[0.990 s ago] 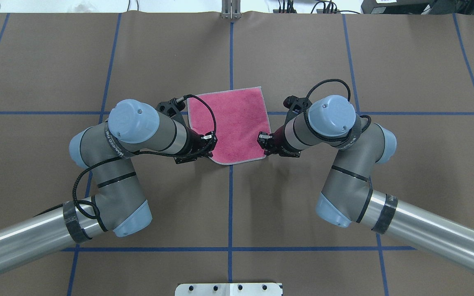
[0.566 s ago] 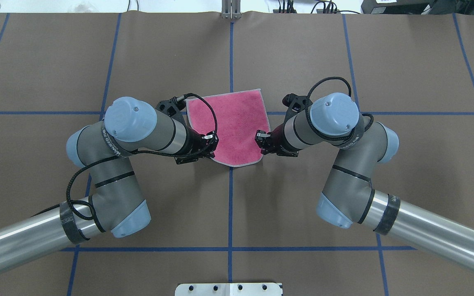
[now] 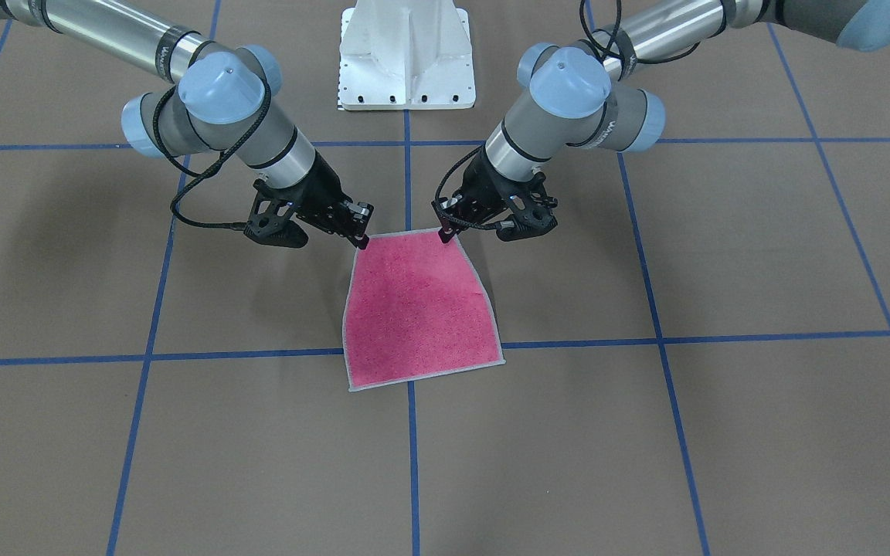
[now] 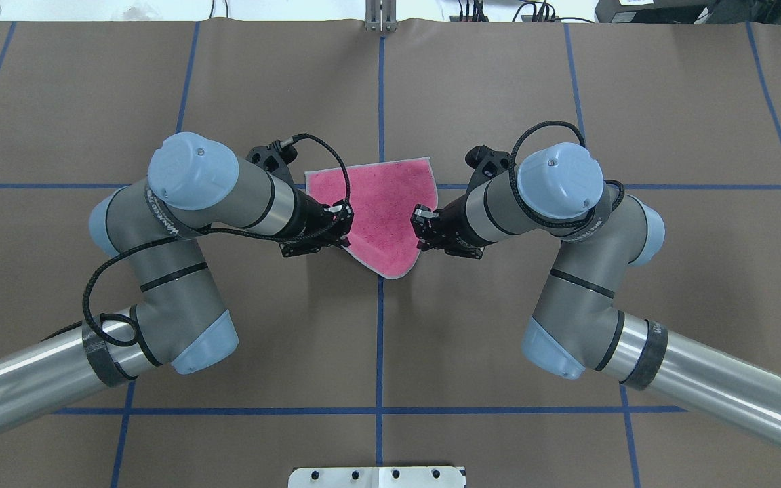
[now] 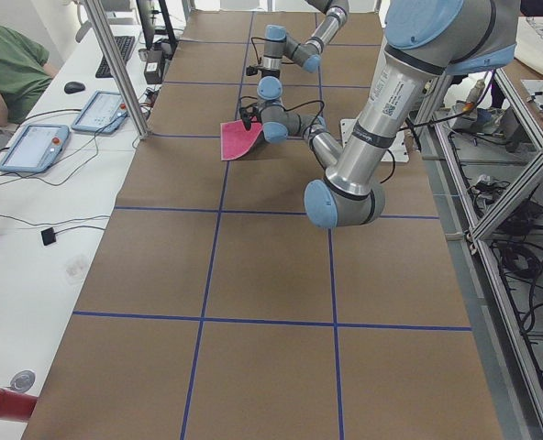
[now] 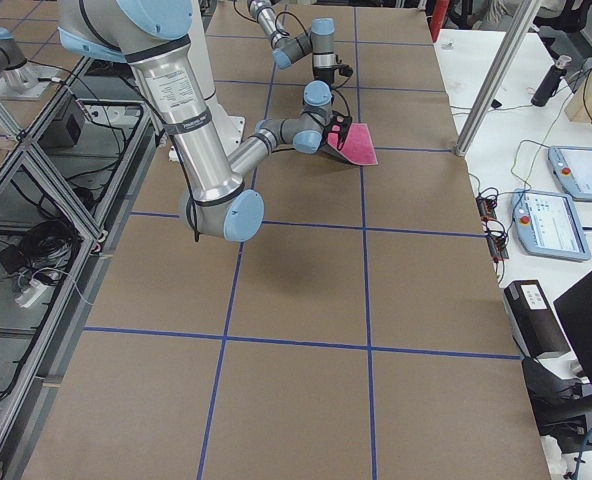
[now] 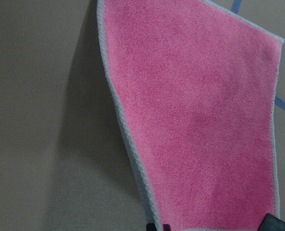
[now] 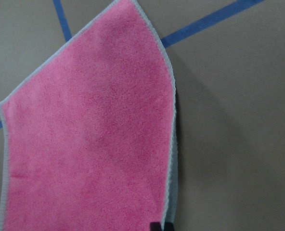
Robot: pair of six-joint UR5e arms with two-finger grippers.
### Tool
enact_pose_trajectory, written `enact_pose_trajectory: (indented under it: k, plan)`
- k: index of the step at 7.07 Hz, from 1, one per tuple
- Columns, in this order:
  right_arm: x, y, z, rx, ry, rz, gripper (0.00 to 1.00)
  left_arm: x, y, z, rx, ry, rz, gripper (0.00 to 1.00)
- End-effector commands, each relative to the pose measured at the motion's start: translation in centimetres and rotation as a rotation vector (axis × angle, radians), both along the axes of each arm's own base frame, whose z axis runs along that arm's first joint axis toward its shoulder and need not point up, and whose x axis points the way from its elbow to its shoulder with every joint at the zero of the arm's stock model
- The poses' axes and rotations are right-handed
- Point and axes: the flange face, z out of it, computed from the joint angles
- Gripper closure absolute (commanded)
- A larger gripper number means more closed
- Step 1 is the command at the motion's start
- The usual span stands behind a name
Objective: Fold towel twice with both arms
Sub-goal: 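Lift both corners and fold the towel edge away from the robot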
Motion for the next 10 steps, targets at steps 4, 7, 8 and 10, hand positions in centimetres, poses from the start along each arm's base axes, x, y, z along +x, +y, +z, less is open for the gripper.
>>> enact_pose_trajectory:
  k: [4, 7, 8, 10]
  plan:
    - [1.2, -7.0, -0.7, -0.016, 0.023, 0.107, 1.0, -2.4, -4.7, 2.5, -0.045, -0.034, -0.039, 1.0]
    - [0.9, -9.8, 2.8, -0.01, 0.029, 0.152, 1.0, -1.9, -5.6, 3.9, -0.059, -0.058, -0.049, 1.0]
    - [0.7, -10.3, 2.8, -0.01, 0.033, 0.16, 1.0, -2.2, -6.2, 4.0, -0.062, -0.061, -0.058, 1.0]
    - [0.7, -10.8, 1.8, -0.003, 0.023, 0.165, 1.0, -1.4, -7.2, 3.6, -0.068, -0.067, -0.062, 1.0]
